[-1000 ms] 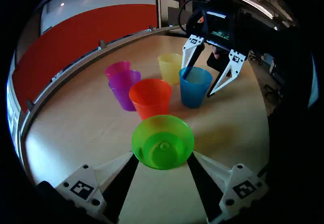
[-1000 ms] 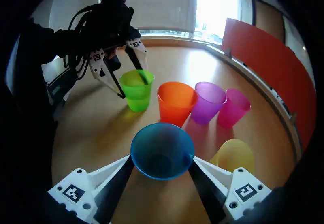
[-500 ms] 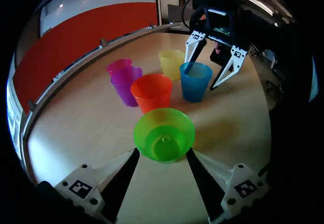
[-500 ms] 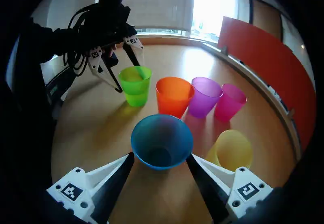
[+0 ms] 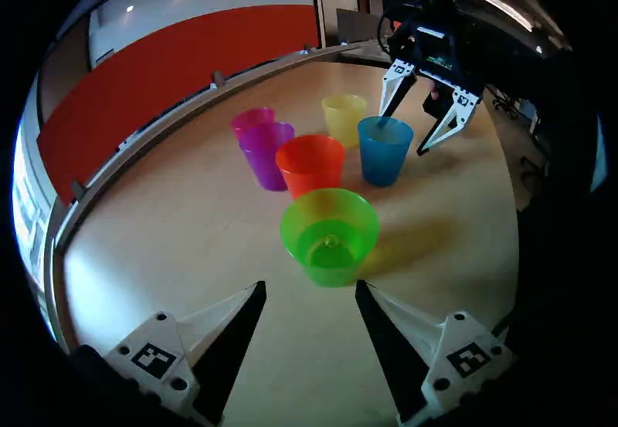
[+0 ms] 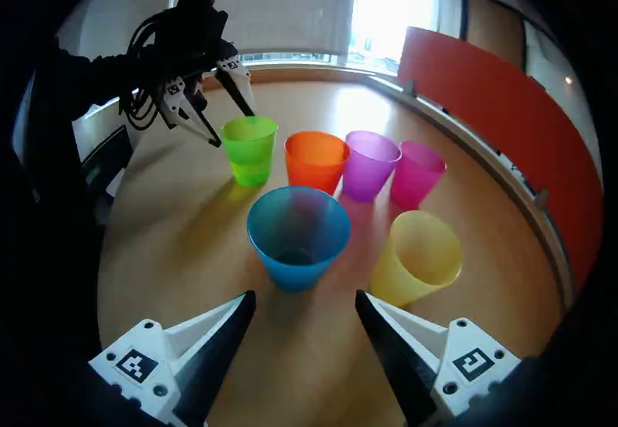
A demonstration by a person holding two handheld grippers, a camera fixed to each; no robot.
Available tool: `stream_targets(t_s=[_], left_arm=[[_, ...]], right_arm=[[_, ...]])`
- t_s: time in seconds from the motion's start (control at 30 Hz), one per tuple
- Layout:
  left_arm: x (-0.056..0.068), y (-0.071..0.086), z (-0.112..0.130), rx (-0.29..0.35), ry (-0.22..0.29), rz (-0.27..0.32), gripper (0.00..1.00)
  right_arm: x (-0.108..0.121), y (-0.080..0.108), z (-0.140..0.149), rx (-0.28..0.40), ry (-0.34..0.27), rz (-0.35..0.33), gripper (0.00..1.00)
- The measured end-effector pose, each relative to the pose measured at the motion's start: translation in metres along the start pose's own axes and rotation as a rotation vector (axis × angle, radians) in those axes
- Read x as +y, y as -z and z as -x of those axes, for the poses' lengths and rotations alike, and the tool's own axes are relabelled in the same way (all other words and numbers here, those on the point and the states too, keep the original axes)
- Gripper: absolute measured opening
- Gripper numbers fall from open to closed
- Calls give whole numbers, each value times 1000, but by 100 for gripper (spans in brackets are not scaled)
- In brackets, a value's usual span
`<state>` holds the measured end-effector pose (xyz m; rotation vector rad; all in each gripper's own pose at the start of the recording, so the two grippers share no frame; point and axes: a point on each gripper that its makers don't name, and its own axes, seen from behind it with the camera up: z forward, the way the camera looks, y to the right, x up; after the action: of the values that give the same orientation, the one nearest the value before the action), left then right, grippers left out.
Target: Pour water
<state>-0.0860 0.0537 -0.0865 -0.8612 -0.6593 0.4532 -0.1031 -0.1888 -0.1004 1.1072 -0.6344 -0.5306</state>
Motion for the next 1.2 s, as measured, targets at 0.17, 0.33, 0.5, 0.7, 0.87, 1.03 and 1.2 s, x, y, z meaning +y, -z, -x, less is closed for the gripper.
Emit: stream_targets(t_s=[0.17, 0.33, 0.5, 0.7, 0.87, 1.03, 1.2], left_arm=[[-5, 8, 4, -9, 7, -37, 85], [-16, 19, 4, 9, 40, -95, 85], [-30, 27, 9, 17, 94, -164, 85], [-44, 37, 11, 52, 158, -243, 85], [-58, 46, 10, 90, 210, -309, 85], [-76, 59, 1, 154, 258, -387, 85], [-92, 72, -9, 231, 315, -458, 85]], right_arm=[[2, 7, 4, 6, -15, 25, 100], [4, 15, 9, 17, -44, 55, 100], [12, 26, 12, 38, -98, 97, 100], [25, 41, 12, 76, -172, 161, 100], [34, 52, 12, 95, -211, 215, 100], [45, 62, 13, 119, -250, 283, 100], [58, 76, 14, 153, -304, 360, 100]])
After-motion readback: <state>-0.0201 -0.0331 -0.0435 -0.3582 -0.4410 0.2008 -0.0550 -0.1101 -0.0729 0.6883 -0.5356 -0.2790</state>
